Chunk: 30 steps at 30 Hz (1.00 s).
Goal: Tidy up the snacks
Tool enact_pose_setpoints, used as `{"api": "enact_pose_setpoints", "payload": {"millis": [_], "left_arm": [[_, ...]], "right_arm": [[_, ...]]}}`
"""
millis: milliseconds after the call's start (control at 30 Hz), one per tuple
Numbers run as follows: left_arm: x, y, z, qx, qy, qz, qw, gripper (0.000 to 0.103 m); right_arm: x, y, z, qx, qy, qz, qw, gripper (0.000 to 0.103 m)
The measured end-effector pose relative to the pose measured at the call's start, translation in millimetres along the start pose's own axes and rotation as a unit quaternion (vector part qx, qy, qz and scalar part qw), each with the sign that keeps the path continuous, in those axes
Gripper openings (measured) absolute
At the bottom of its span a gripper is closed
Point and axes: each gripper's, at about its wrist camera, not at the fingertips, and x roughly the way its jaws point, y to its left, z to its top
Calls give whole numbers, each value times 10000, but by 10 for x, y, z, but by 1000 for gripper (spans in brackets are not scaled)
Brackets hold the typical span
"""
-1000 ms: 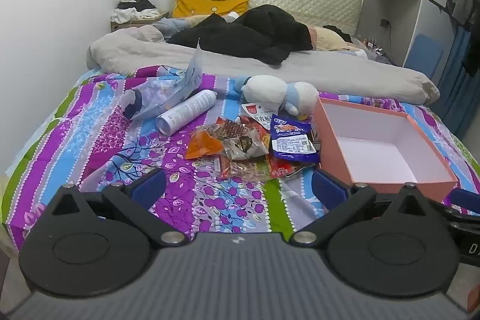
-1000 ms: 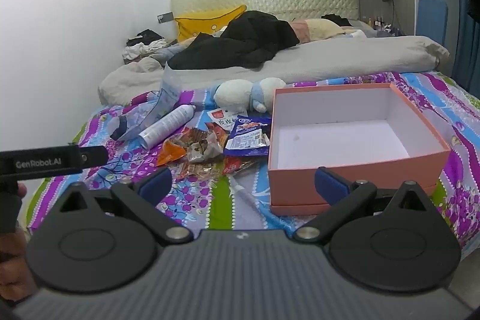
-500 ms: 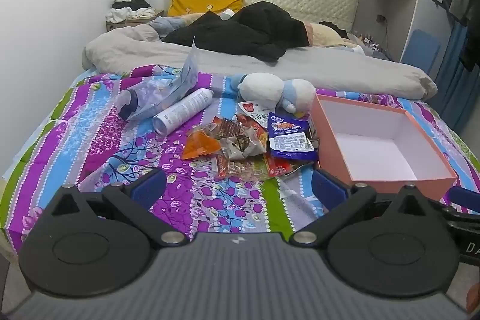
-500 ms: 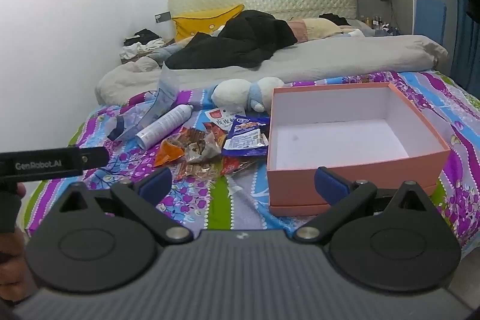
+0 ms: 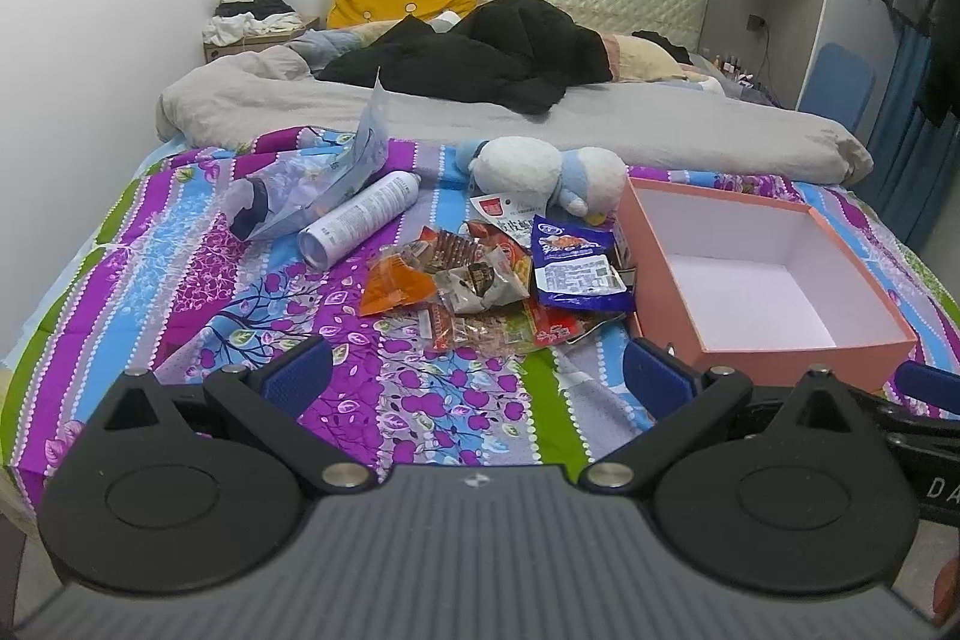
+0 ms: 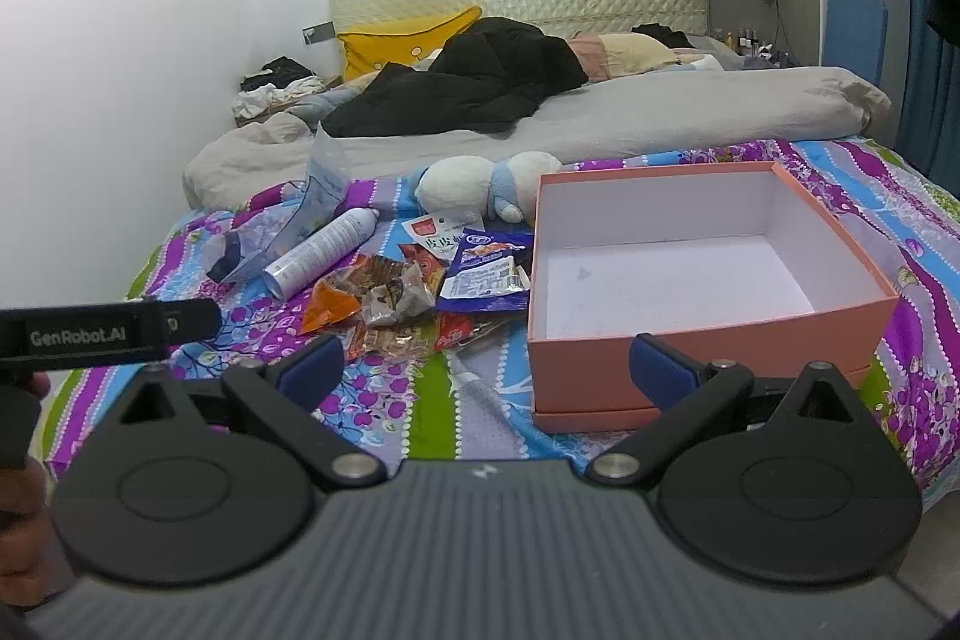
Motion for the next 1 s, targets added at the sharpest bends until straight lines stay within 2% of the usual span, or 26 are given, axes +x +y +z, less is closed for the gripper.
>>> {"api": "enact_pose_setpoints", "payload": {"millis": [200,433,567,733,1000], "left_arm": [[26,16,-20,8,39,6,10000,103],[45,6,-27,46,49,10,10000,103],[72,-4,-41,64,73,-1,10000,103],[98,-5,-61,81,98,-26,9999,103],[133,4,-82,97,108,-11,9999,103]], "right_arm": [[19,-32,-26,191,-49,188,9996,103],[34,-27,-76,167,-40,53,9998,103],[39,-33,-92,207,-58,139,9997,103],[46,23,-118,135,29,-9,9999,103],[41,-9,-162,265,52,24,9996,103]]}}
